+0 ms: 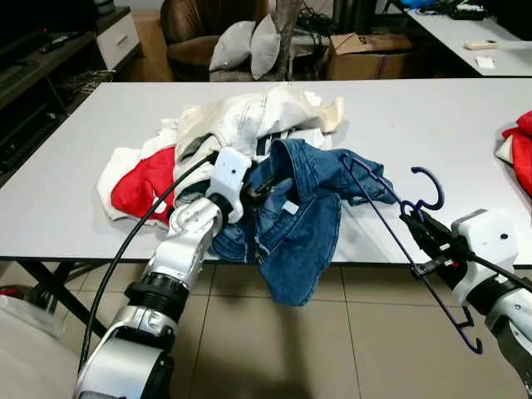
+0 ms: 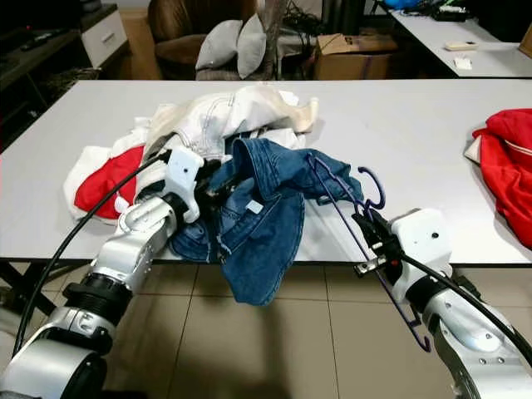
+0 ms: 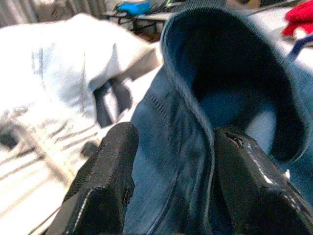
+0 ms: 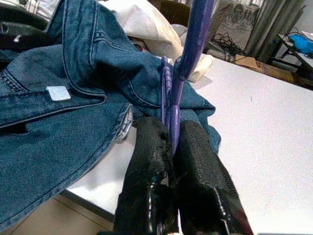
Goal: Hang hanger
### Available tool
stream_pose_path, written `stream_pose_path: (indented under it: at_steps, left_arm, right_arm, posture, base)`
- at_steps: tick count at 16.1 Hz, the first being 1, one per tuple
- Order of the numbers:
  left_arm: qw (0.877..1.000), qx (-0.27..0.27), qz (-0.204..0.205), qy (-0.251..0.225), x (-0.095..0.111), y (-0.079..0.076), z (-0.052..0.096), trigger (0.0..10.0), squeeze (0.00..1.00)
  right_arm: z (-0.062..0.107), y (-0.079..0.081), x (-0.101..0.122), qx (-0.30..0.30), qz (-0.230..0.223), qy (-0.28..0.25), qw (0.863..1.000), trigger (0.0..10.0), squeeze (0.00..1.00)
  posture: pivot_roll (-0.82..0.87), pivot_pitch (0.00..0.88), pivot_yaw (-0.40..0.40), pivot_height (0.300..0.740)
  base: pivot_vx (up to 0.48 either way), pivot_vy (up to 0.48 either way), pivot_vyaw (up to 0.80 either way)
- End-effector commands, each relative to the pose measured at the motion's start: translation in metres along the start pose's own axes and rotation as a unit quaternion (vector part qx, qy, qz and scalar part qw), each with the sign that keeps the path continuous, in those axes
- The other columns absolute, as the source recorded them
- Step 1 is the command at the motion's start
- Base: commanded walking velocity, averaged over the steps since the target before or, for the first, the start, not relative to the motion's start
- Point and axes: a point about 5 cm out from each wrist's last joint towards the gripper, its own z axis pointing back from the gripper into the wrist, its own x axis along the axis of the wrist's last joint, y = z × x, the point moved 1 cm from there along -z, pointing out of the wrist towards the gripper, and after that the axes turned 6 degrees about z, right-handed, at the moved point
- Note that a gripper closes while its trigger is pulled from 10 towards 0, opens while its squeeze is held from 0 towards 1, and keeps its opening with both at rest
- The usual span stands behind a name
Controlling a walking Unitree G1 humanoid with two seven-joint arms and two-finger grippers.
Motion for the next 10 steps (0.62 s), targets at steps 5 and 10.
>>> stream_pose_path:
  at_steps: [5,10]
  left_arm:
    - [1.0,0.01,-0.008,-0.006,0.003,0.001,-0.006,10.0,0.0]
    - [0.995,0.048,-0.083,0.028,0.001,0.01,-0.011,10.0,0.0]
  right_arm:
    - [-0.003,0.001,0.006,0.002,0.006,-0.016,1.0,10.0,0.0]
    - [-0.002,0.0,0.006,0.0,0.008,-0.016,1.0,10.0,0.0]
  posture:
    - [-0.18,0.0,0.083,0.74]
    - [-0.19,0.0,0.091,0.74]
  base:
    - [0.0,0.0,0.0]
    - [0.0,0.0,0.0]
